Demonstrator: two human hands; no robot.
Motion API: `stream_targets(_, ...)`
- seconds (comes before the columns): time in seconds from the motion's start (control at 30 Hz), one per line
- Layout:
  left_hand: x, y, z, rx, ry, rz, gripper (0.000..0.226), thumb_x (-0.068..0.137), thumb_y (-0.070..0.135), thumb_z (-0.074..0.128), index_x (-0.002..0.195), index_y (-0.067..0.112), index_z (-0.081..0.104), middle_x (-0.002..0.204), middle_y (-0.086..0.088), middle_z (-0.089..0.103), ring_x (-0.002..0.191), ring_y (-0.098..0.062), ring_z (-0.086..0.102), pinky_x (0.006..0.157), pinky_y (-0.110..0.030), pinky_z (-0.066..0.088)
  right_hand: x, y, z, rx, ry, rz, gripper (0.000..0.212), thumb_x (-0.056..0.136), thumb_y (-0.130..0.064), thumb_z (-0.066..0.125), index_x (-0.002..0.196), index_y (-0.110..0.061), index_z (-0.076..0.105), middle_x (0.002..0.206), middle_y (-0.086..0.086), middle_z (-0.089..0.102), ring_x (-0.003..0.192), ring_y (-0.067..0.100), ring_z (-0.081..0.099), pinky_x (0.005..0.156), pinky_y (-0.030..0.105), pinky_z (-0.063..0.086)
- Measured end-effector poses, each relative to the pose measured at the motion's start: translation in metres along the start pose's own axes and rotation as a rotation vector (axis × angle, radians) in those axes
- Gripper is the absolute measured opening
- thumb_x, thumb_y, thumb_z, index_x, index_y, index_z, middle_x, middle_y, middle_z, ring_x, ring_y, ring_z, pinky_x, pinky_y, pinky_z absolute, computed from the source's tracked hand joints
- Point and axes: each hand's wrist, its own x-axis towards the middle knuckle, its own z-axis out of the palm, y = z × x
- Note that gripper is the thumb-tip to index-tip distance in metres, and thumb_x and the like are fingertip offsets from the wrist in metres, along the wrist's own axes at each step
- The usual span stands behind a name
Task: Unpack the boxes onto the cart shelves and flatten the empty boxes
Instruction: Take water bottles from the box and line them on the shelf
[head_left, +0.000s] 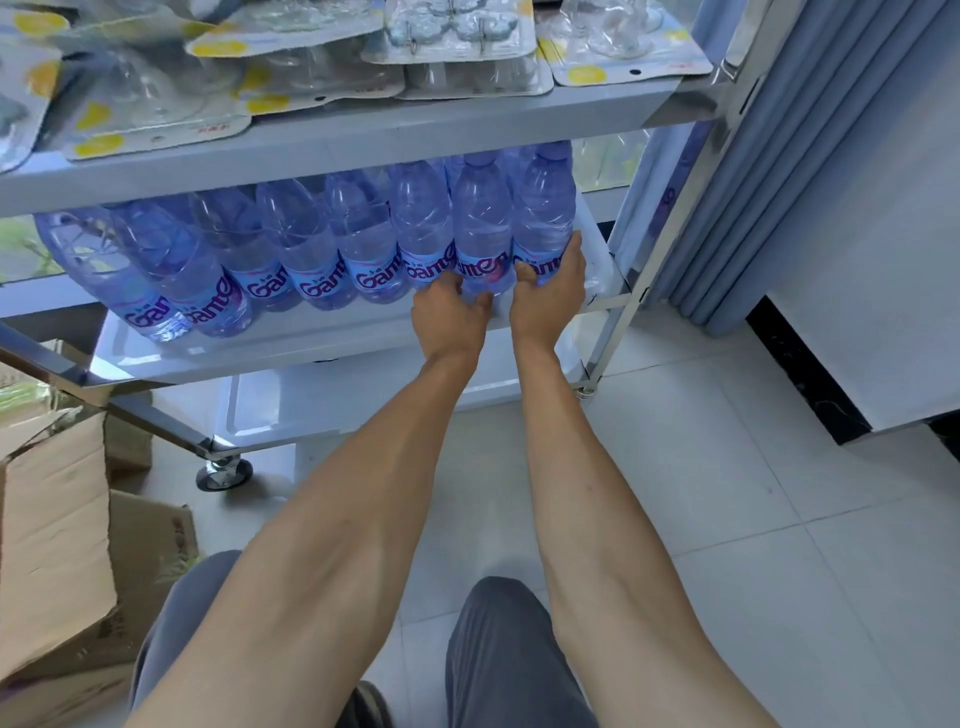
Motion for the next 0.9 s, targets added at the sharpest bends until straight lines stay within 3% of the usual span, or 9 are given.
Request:
stream_targets(0.23,0.0,0.004,0.0,-0.004,0.003,-0.006,0.028,0.084,0.026,0.075,0.099,0.004,0.065,0.096,-0.011,0.071,0.087,-0.03,0.065,0.076,-0.036,0.051,0.008,0.003,0.007,0.032,-0.048,-0.007,0.066,0.092,-0.012,0.067,0.149,-0.007,0.035,0.145,0.009,0.049,0.134,0.024,0.048,0.109,0.032,0.04)
stream_targets(0.43,0.0,0.002,0.0,-0.03,0.006,-0.019,0.023,0.085,0.023,0.073,0.096,0.004,0.065,0.094,-0.011,0.071,0.085,-0.029,0.065,0.07,-0.03,0.045,0.01,0.005,0.005,0.024,-0.097,-0.005,0.069,0.091,-0.01,0.066,0.151,-0.007,0.032,0.147,0.009,0.047,0.136,0.024,0.046,0.112,0.039,0.041)
stream_targets(0.57,0.001,0.0,0.0,-0.036,0.007,-0.019,0.021,0.084,0.021,0.073,0.094,0.005,0.065,0.092,-0.011,0.071,0.083,-0.03,0.064,0.072,-0.032,0.048,0.013,-0.004,-0.003,0.226,-0.031,0.117,0.053,0.093,-0.014,0.058,0.144,-0.012,0.045,0.139,-0.01,0.054,0.13,0.005,0.049,0.105,0.03,0.048)
stream_targets(0.67,0.0,-0.005,0.001,-0.025,0.004,-0.018,0.018,0.084,0.021,0.072,0.091,0.006,0.064,0.087,-0.009,0.069,0.079,-0.029,0.063,0.072,-0.036,0.053,0.03,-0.01,-0.007,0.397,-0.01,0.309,0.048,0.104,-0.024,0.038,0.151,-0.016,0.038,0.152,0.001,0.044,0.139,0.017,0.042,0.113,0.041,0.041)
stream_targets(0.77,0.0,-0.005,0.0,-0.011,0.006,-0.022,0.02,0.085,0.024,0.072,0.094,0.008,0.065,0.088,-0.007,0.069,0.079,-0.027,0.063,0.075,-0.038,0.055,0.043,-0.018,-0.001,0.42,-0.188,0.297,0.049,0.108,-0.039,0.026,0.138,-0.009,0.05,0.134,0.012,0.059,0.122,0.025,0.057,0.106,0.048,0.047)
stream_targets(0.9,0.003,-0.004,0.001,0.007,0.007,-0.034,0.019,0.083,0.024,0.071,0.092,0.008,0.064,0.086,-0.007,0.068,0.078,-0.028,0.062,0.073,-0.037,0.054,0.042,-0.02,0.007,0.469,-0.191,0.299,0.051,0.107,-0.043,0.024,0.143,-0.014,0.046,0.138,0.009,0.056,0.125,0.024,0.056,0.107,0.046,0.046)
